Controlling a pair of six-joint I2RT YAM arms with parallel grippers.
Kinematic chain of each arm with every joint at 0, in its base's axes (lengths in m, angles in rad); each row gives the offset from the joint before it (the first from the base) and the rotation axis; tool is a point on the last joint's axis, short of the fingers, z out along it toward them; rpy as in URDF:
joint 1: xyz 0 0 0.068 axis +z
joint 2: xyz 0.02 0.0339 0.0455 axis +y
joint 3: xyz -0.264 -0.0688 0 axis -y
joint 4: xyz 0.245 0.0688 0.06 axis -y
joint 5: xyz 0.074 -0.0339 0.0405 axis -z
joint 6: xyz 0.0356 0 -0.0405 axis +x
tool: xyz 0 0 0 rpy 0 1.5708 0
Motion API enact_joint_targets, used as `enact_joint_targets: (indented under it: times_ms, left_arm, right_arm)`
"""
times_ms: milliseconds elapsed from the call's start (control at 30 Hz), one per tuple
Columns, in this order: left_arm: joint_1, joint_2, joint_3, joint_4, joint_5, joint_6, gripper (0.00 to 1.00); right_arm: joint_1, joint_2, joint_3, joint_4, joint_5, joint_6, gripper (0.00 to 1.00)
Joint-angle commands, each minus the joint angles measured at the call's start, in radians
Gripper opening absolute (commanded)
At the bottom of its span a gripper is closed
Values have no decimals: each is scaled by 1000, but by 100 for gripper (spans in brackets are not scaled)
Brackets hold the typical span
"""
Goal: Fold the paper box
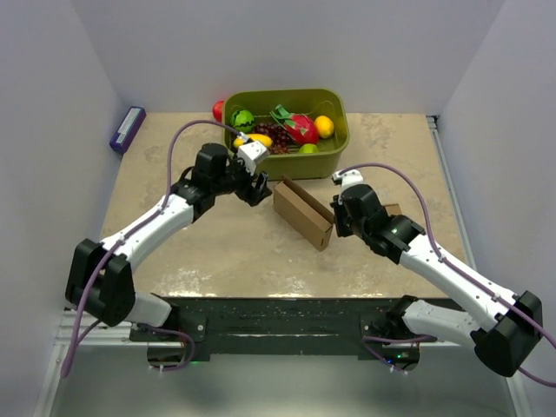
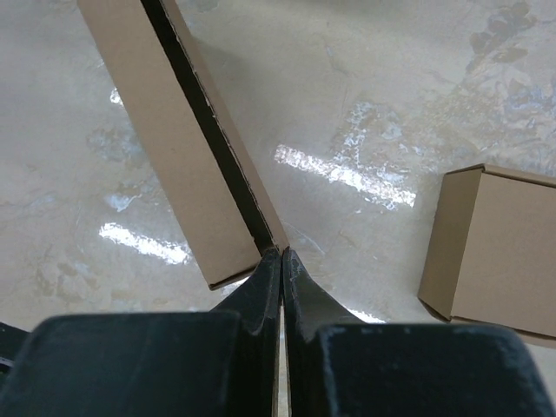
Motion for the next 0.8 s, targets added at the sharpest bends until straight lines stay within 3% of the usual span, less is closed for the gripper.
enact_joint_targets:
  times_ms: [0, 267, 767]
  left_arm:
    - [46, 110, 79, 103, 161, -9, 72]
    - [73, 198, 120, 172, 221, 17, 65]
    - [96, 238, 117, 230, 259, 11, 64]
  right_arm:
    - [1, -27, 0, 55, -37, -21, 0]
    - [2, -18, 2, 55, -67, -27, 0]
    - [2, -13, 2, 58, -106, -36, 0]
